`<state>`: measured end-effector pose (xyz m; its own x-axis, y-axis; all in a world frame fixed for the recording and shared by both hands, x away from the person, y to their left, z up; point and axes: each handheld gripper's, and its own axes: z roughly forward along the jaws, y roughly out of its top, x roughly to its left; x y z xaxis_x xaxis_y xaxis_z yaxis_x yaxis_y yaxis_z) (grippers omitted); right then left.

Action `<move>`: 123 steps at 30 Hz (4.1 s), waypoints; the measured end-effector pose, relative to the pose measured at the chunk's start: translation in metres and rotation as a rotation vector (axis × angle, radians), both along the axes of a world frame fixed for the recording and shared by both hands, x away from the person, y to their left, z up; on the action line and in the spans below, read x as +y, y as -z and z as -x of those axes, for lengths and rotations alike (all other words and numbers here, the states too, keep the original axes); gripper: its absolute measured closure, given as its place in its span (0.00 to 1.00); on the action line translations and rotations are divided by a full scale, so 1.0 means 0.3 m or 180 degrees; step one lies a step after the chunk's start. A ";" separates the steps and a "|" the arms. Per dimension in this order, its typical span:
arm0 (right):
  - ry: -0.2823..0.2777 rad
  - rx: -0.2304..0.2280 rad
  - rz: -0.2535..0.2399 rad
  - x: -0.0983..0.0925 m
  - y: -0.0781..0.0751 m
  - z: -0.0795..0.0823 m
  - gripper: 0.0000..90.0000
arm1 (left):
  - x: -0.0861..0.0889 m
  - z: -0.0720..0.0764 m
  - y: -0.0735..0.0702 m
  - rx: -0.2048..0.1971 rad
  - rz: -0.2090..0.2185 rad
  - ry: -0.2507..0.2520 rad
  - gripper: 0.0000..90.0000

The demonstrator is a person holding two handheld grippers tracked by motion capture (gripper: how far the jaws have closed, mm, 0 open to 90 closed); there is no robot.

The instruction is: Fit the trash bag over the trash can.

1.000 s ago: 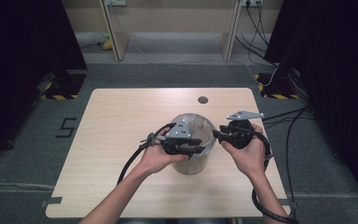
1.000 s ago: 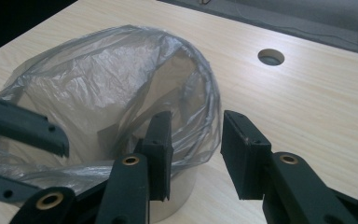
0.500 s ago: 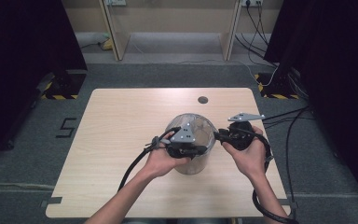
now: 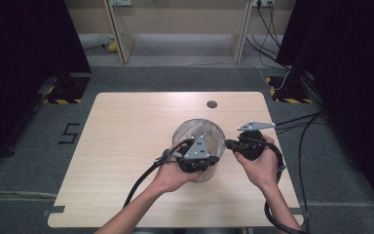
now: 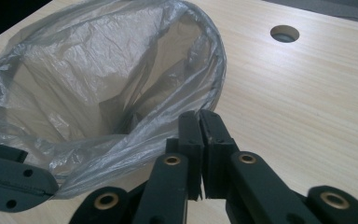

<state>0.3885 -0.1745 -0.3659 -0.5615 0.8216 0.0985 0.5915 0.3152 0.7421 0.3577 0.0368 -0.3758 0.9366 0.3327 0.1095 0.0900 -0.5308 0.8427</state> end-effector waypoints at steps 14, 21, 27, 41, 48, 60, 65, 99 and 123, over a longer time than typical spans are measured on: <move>0.0066 -0.0094 -0.0069 0.003 -0.028 0.013 0.88 | -0.035 0.019 0.023 -0.0082 -0.0153 0.0035 0.97; 0.0078 -0.0094 -0.0046 -0.002 -0.021 0.014 0.90 | -0.049 0.025 0.039 -0.0128 -0.0188 0.0044 0.94; 0.0112 -0.0106 -0.0019 -0.006 -0.022 0.016 0.90 | -0.062 0.035 0.044 -0.0225 -0.0213 0.0066 0.90; 0.0196 -0.0130 -0.0002 -0.014 -0.015 0.017 0.86 | -0.077 0.051 0.056 -0.0385 -0.0248 0.0182 0.80; 0.0198 -0.0099 0.0006 -0.015 -0.004 0.018 0.85 | -0.090 0.062 0.081 -0.0491 -0.0383 0.0257 0.74; 0.0219 -0.0120 0.0017 -0.020 -0.008 0.018 0.83 | -0.092 0.074 0.078 -0.0532 -0.0332 0.0247 0.68; 0.0250 -0.0137 0.0010 -0.022 -0.007 0.017 0.79 | -0.089 0.084 0.062 -0.0646 -0.0190 0.0192 0.59; -0.0336 -0.0112 0.0138 0.150 -0.029 -0.007 0.69 | 0.198 -0.238 -0.051 -0.0221 0.0417 -0.1087 0.59; -0.0311 -0.0079 0.0118 0.133 -0.023 -0.007 0.68 | 0.283 -0.331 0.006 0.0565 0.0424 -0.1148 0.98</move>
